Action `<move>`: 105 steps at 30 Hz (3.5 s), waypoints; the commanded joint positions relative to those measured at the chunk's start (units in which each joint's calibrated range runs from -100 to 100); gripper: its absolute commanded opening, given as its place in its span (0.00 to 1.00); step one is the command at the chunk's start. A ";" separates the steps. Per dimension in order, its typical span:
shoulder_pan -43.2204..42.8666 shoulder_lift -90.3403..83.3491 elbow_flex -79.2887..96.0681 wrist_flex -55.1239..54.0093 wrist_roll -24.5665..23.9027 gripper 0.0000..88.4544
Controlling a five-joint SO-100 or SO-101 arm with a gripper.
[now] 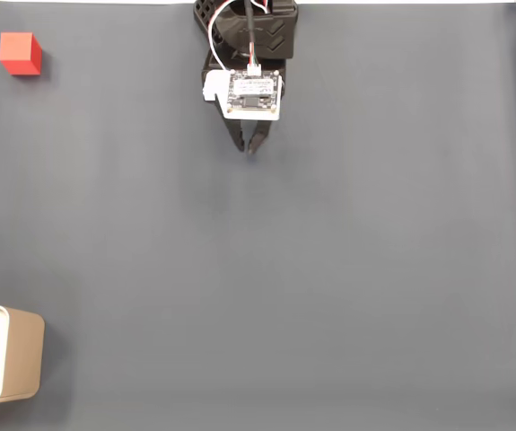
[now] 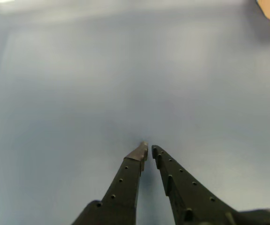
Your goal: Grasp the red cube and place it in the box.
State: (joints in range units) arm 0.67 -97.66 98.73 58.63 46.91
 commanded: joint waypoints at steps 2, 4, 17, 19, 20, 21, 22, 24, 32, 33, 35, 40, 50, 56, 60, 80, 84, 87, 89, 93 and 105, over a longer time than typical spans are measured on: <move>0.47 2.85 -4.30 -5.19 0.34 0.01; 0.33 4.33 -6.40 -6.50 0.39 0.01; 2.10 22.18 -28.93 -7.73 0.15 0.00; 3.10 25.47 -32.40 -7.57 -0.10 0.00; 3.59 26.94 -34.14 -7.40 -0.20 0.00; 4.09 28.16 -35.87 -7.16 -0.20 0.00; 4.59 29.37 -37.51 -6.99 -0.29 0.00; 5.87 31.88 -40.80 -6.50 -0.44 0.00; 14.53 41.76 -53.93 -1.66 -0.68 0.00; 15.88 42.63 -55.21 -1.25 -0.59 0.00; 18.72 44.36 -57.58 -0.35 -0.44 0.00; 26.04 48.61 -63.97 2.19 -0.34 0.00; 42.16 55.63 -73.55 5.22 0.34 0.00; 50.11 58.14 -76.47 6.29 0.98 0.00; 54.45 58.57 -77.02 7.19 0.98 0.00; 71.35 54.76 -67.26 7.52 0.83 0.10; 74.05 53.81 -65.07 7.27 0.78 0.17; 75.75 53.72 -63.42 7.19 0.73 0.20; 76.75 53.72 -62.51 7.19 0.68 0.24; 77.81 53.98 -61.05 5.88 0.88 0.29; 77.46 54.85 -57.22 -0.60 0.88 0.39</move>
State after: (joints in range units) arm 77.82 -42.25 41.86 60.54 47.64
